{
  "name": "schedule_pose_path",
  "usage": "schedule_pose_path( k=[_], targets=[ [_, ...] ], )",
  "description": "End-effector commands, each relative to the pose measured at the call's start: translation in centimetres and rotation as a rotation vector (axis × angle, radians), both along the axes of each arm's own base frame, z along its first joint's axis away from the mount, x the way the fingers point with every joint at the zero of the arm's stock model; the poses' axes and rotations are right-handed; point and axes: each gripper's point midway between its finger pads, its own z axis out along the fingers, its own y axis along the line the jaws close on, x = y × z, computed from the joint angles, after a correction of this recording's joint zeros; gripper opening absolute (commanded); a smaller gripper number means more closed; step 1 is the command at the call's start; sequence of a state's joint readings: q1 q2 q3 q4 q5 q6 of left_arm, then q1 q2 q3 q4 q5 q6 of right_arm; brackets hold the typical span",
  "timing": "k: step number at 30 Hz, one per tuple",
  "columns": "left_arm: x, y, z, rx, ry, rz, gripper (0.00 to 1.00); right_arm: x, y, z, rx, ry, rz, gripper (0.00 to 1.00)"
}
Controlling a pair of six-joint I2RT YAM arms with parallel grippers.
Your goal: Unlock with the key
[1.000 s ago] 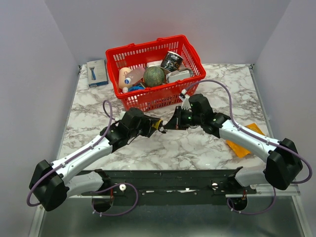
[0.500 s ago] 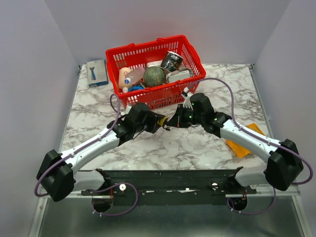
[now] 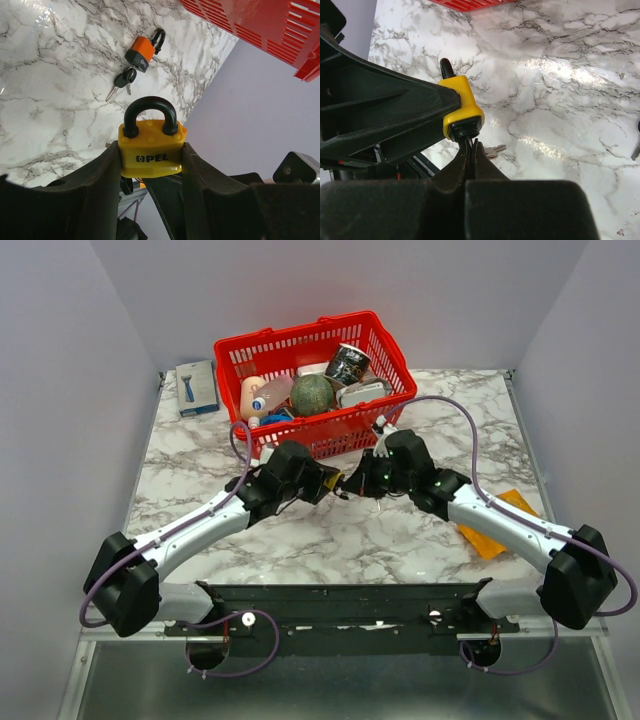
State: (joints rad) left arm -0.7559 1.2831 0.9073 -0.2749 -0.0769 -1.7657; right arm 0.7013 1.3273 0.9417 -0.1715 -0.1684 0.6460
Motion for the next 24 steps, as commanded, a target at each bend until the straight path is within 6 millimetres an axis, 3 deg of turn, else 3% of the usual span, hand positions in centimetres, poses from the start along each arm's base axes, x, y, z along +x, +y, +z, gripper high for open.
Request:
schedule_pose_path(
  k=[1,6,13,17,24],
  targets=[
    [-7.2,-8.1,9.7,-0.325,-0.082,-0.421,0.0,4.3,2.1,5.0,0.139,-0.156,-0.1,0.01],
    [-7.2,-8.0,11.4,-0.376,-0.187,-0.434,0.0,3.7,1.9,6.2,0.169,-0.1,-0.112,0.01],
    [-8.1,-8.0,13.2,-0.374,-0.32,-0.523,0.0,3.6,-1.9,8.0,0.287,-0.02,-0.231,0.01],
    [-8.4,-8.2,13.5,-0.339,-0.356,-0.57,0.0,3.6,-3.3,9.3,0.349,0.003,-0.272,0.01],
    [-8.5,-8.1,14.9,-0.279,-0.423,-0.614,0.0,3.6,-5.4,9.8,0.439,0.07,-0.337,0.01]
  ],
)
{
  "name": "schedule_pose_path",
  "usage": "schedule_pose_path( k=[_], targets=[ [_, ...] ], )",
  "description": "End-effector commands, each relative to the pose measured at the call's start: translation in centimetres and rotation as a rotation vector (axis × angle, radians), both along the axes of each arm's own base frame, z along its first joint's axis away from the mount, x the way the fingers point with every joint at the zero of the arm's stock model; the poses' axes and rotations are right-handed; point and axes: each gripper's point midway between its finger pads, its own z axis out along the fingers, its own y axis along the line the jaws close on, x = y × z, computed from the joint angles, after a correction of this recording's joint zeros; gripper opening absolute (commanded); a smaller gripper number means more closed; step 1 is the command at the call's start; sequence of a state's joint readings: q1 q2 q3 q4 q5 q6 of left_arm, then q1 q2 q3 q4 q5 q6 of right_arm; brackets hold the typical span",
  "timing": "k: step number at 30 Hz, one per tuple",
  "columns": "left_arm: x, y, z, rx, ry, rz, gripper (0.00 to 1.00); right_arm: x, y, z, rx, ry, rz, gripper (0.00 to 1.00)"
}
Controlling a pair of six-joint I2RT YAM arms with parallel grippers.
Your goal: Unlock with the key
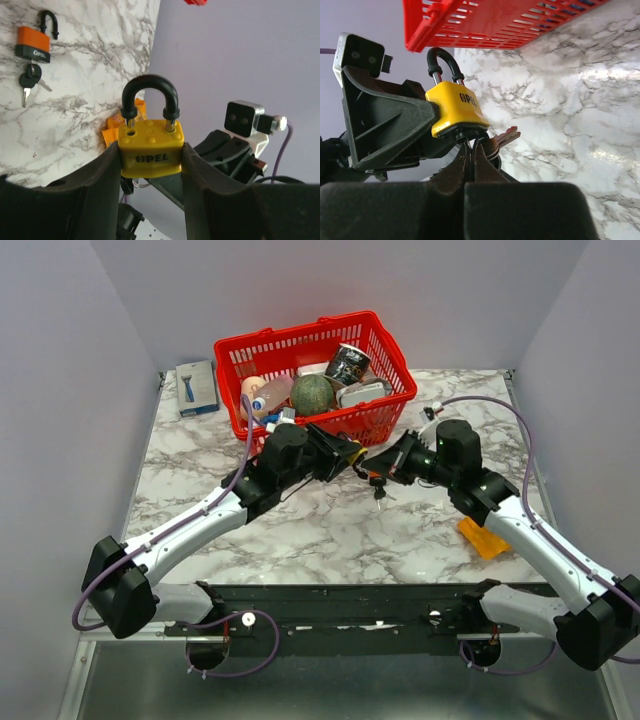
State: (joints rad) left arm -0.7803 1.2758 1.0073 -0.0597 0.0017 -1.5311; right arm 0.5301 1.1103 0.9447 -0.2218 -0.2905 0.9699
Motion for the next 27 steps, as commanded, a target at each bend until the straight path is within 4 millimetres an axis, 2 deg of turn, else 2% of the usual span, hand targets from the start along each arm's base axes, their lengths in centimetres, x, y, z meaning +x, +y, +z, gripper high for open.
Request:
schedule_pose_path(
  k=[1,6,13,15,16,17,20,25,27],
  targets=[
    [-8.9,-4.3,5.9,-0.118,-0.097,-0.429,0.0,3.5,-1.6,1.5,0.113,-0.017,-0.16,0.01],
    [-9.0,-4.1,6.3,-0.119,-0.12,-0.431,0.0,3.5,-2.1,1.6,0.154,0.01,-0.171,0.01],
    [-8.3,-4.3,5.9,-0.053,-0.141,-0.423,0.0,3.3,-2.9,2.1,0.055,-0.081,-0.153,0.01],
    [-7.5,-4.2,6.1,-0.023,-0.178,-0.41,0.0,2.9,-3.3,2.6,0.024,-0.113,-0.144,0.09],
    [-7.1,-4.0,6.0,-0.007,-0.185,-0.4,0.0,2.4,-3.8,2.0,-0.021,-0.116,-0.137,0.16],
    [-6.8,-3.9,5.8,0.01,-0.19,-0.394,0.0,2.2,-4.1,1.9,-0.04,-0.118,-0.14,0.35],
    [-5.7,-3.4,5.8,0.064,-0.241,-0.378,0.0,0.9,-5.4,1.6,-0.09,-0.15,-0.147,0.64],
    [-5.7,-3.2,5.6,0.079,-0.302,-0.419,0.0,-1.0,-7.5,2.1,-0.15,-0.214,-0.173,0.78],
    [-6.4,-3.1,5.6,0.08,-0.351,-0.463,0.0,-1.4,-8.5,3.8,-0.16,-0.272,-0.199,0.85]
  ],
)
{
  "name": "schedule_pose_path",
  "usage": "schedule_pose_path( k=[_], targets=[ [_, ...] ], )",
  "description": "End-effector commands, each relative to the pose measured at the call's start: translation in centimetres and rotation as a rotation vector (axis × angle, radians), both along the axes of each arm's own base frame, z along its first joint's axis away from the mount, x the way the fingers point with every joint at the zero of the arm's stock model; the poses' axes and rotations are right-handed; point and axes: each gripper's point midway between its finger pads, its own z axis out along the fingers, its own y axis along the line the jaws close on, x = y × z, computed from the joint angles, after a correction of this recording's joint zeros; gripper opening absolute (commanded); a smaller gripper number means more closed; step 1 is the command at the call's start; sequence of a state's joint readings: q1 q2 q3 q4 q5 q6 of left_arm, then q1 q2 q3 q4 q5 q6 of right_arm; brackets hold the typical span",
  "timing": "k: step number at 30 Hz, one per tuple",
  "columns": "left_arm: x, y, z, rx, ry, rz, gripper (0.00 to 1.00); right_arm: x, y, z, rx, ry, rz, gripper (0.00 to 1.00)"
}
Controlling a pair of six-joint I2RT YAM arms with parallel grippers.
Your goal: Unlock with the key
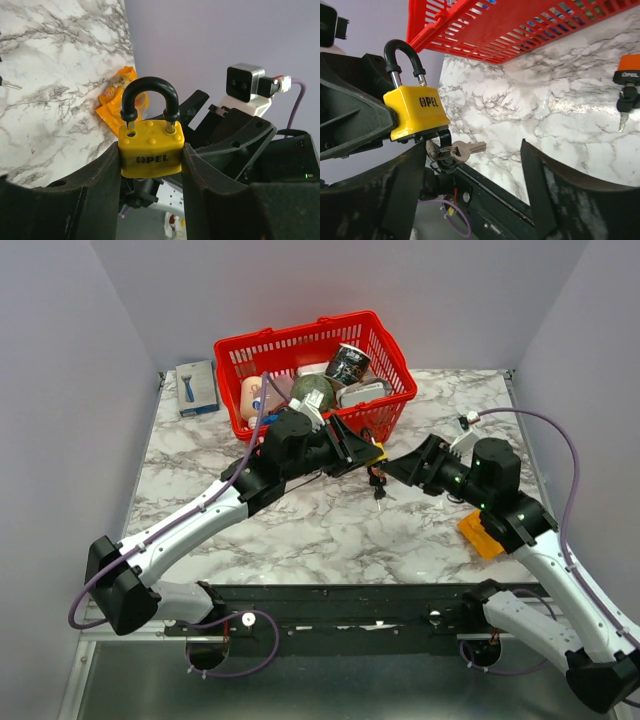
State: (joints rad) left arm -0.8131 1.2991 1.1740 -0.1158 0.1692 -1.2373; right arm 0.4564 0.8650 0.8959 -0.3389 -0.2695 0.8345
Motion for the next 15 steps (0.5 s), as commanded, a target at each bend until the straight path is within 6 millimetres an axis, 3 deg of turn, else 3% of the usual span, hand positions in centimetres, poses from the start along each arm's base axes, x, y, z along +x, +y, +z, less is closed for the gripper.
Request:
schedule_pose_path(
  k=[1,5,6,8,9,11,14,15],
  targets=[
    [-3.4,-0.4,0.5,0.009,-0.107,-0.205,0.0,1.1,-3.8,1.7,-0.119,-0.136,-0.152,0.87],
    [-4.6,0.0,0.5,-0.013,-0.174,-0.305,0.0,0.8,-4.6,5.6,-0.154,-0.272,-0.147,0.97],
    [-5.1,0.2,0.5,-0.007,-0.204,-0.341,0.0,0.6,-4.4,7.4,-0.149,-0.315,-0.129,0.98],
    [-5.3,0.8,-0.1,0.023,-0.219,-0.362,0.0,0.4,-4.1,8.7,-0.18,-0.376,-0.086,0.98],
    [-5.6,0.9,0.2,0.027,-0.239,-0.382,0.0,-0.3,-3.6,10.6,-0.162,-0.423,-0.043,0.98],
    [-7.3,1.0,0.5,0.024,-0.304,-0.489,0.0,-0.4,-2.5,11.4,-0.175,-0.457,0.038,0.99],
    [-10.2,1.4,2.0,-0.053,-0.361,-0.641,0.0,-2.2,0.5,12.4,-0.13,-0.487,0.267,0.99],
    [-10.9,1.7,2.0,-0.068,-0.365,-0.661,0.0,-3.8,1.8,12.5,-0.092,-0.491,0.397,0.98]
  ],
)
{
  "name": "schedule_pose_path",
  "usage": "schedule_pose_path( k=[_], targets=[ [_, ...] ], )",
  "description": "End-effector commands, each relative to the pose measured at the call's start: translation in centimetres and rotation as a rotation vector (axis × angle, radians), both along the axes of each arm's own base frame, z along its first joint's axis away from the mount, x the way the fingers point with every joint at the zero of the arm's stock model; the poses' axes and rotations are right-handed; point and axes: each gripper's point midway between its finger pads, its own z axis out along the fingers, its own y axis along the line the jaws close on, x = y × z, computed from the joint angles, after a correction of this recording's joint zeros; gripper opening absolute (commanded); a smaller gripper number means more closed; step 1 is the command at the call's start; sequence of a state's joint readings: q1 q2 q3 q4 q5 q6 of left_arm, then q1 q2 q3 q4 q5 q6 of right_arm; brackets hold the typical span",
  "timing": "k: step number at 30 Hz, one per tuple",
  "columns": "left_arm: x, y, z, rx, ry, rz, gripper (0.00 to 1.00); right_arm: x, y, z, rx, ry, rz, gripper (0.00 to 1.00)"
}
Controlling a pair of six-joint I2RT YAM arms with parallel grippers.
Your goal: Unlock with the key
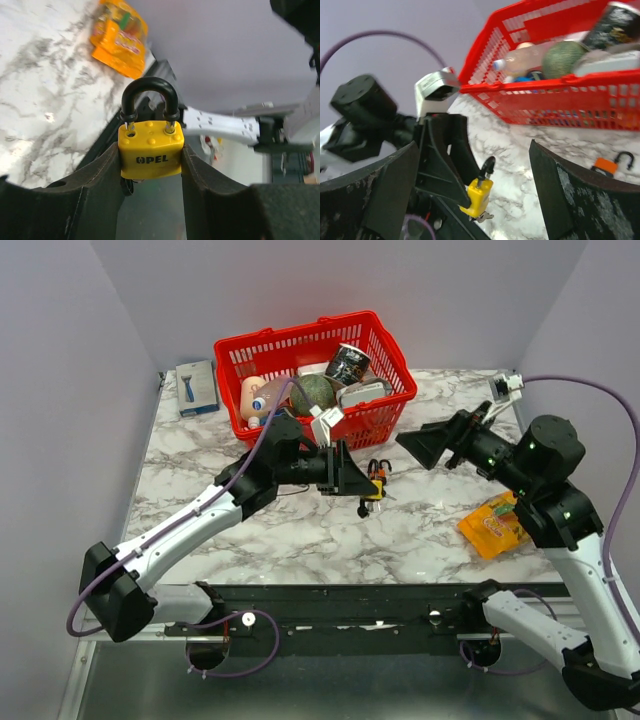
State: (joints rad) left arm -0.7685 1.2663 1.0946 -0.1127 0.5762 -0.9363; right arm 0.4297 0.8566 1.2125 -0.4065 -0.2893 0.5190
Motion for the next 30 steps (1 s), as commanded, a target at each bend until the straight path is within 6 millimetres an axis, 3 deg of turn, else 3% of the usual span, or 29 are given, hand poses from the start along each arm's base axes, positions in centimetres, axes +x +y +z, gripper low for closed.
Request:
schedule_pose_path(
  k=[1,5,7,9,21,25,30],
  targets=[
    [-5.7,1.4,4.4,-0.155,-0.151,-0.278,0.0,-3.7,4.5,0.7,-0.039,-0.052,0.414,0.96],
    [-7.9,2.3,5.9,-0.238,-0.154,-0.366,0.0,-5.6,6.2,-0.1,-0.002,-0.007,0.623,0.93],
    [-8.5,2.4,5.9,-0.263,-0.126,-0.391,0.0,-7.1,6.7,0.3,0.036,0.002,0.731,0.93],
    [-8.9,2.5,6.0,-0.291,-0.107,-0.409,0.0,-7.9,7.0,-0.7,0.063,0.039,0.803,0.93],
    [-9.3,2.4,7.5,-0.354,-0.127,-0.454,0.0,-10.1,8.1,-2.7,0.133,0.145,0.972,0.9],
    [-9.1,2.3,7.2,-0.346,-0.13,-0.44,0.0,-10.4,8.2,-2.7,0.133,0.151,0.987,0.81],
    [-8.2,2.3,6.8,-0.329,-0.151,-0.384,0.0,-10.8,8.0,-2.9,0.135,0.164,0.991,0.61]
  ],
)
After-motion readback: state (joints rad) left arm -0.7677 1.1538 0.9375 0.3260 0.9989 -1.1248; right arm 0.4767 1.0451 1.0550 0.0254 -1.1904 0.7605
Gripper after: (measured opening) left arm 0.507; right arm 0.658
